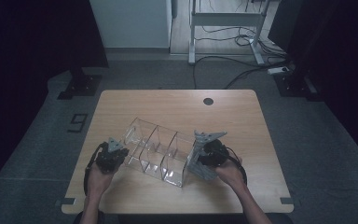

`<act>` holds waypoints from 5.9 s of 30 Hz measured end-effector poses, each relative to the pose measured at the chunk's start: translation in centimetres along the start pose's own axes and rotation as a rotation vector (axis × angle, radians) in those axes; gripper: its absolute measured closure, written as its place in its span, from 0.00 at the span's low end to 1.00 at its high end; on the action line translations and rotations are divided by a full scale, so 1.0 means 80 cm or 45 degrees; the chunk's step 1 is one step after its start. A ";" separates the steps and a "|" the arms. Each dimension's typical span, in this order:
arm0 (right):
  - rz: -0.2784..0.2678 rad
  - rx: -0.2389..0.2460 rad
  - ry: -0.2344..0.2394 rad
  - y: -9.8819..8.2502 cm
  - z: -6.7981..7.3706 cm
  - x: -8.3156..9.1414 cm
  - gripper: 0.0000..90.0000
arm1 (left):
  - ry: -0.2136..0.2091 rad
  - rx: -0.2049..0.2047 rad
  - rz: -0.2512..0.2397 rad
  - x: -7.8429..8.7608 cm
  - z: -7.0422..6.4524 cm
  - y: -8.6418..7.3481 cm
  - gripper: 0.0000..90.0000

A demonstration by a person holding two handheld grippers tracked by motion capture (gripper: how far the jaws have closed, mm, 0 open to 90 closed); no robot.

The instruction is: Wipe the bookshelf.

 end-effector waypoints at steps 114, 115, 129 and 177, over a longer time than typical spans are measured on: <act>0.076 0.127 0.125 -0.043 0.074 0.033 0.73 | 0.028 0.137 -0.003 -0.006 0.001 0.001 0.96; 0.066 0.124 0.119 -0.041 0.069 0.036 0.73 | 0.027 0.136 -0.003 -0.006 0.001 0.000 0.96; -0.038 0.027 0.012 -0.020 0.008 0.070 0.72 | 0.013 0.126 -0.005 -0.006 0.001 -0.001 0.96; 0.135 -0.291 -0.290 -0.133 -0.155 0.075 0.60 | 0.002 0.122 0.018 -0.010 0.001 -0.005 0.95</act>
Point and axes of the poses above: each handheld gripper's, and its own axes: x roughly backward along the jaws, y roughly out of its top, z roughly to its left, the point moved 9 cm from there along -x, roughly forward along the jaws, and after that the axes turned 3 degrees about -z, right-handed, at the moved point
